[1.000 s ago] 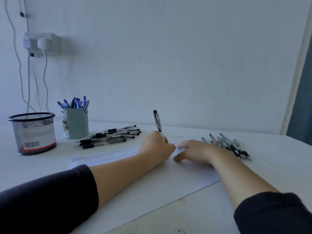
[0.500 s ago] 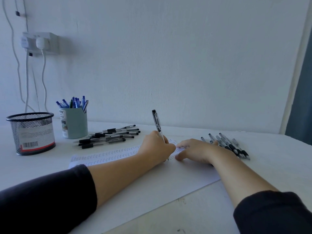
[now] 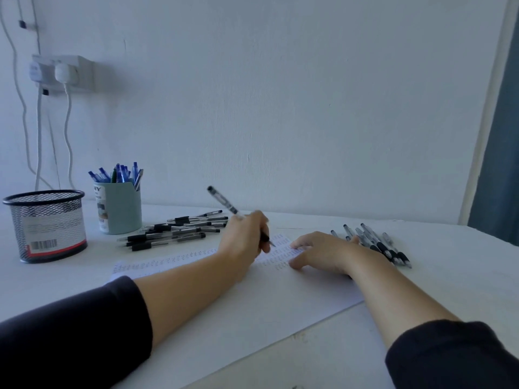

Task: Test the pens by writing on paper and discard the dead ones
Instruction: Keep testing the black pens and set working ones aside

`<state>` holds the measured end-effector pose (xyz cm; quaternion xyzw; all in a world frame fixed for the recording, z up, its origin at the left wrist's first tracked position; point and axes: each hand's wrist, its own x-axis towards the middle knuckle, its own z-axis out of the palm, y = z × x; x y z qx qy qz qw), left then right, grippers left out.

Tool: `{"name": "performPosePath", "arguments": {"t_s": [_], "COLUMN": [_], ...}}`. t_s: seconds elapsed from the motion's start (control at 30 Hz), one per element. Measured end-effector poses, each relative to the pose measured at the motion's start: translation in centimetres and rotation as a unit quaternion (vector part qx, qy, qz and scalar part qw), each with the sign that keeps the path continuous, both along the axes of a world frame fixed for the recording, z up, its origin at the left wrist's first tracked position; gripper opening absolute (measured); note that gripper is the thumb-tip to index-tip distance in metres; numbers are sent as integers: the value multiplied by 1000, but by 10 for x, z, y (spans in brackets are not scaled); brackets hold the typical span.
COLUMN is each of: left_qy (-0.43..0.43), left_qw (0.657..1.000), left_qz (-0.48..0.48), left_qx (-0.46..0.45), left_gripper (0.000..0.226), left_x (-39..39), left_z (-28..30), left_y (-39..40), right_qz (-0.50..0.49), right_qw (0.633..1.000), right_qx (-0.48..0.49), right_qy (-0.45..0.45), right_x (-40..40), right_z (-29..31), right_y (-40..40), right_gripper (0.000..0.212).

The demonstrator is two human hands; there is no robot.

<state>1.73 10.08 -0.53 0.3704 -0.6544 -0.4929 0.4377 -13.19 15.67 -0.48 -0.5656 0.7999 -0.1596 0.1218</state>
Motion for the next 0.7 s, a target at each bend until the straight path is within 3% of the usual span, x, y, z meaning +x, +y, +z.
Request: {"name": "performPosePath", "arguments": {"t_s": [0.1, 0.2, 0.27, 0.7], "left_qy": [57, 62, 59, 107], "left_qw": [998, 996, 996, 993], "left_qz": [21, 57, 71, 45], "left_qx": [19, -1, -20, 16], "left_gripper": [32, 11, 16, 18], "left_x": [6, 11, 13, 16], "left_z": [8, 12, 12, 11], "left_y": [-8, -17, -21, -19], "right_qz": [-13, -34, -39, -55], "right_qw": [999, 993, 989, 992], "right_qx": [-51, -105, -123, -107], "right_qy": [-13, -45, -69, -46], "right_x": [-4, -12, -15, -13], "right_z": [0, -1, -2, -1], "right_y": [-3, -6, -7, -5], "right_gripper": [36, 33, 34, 22]}}
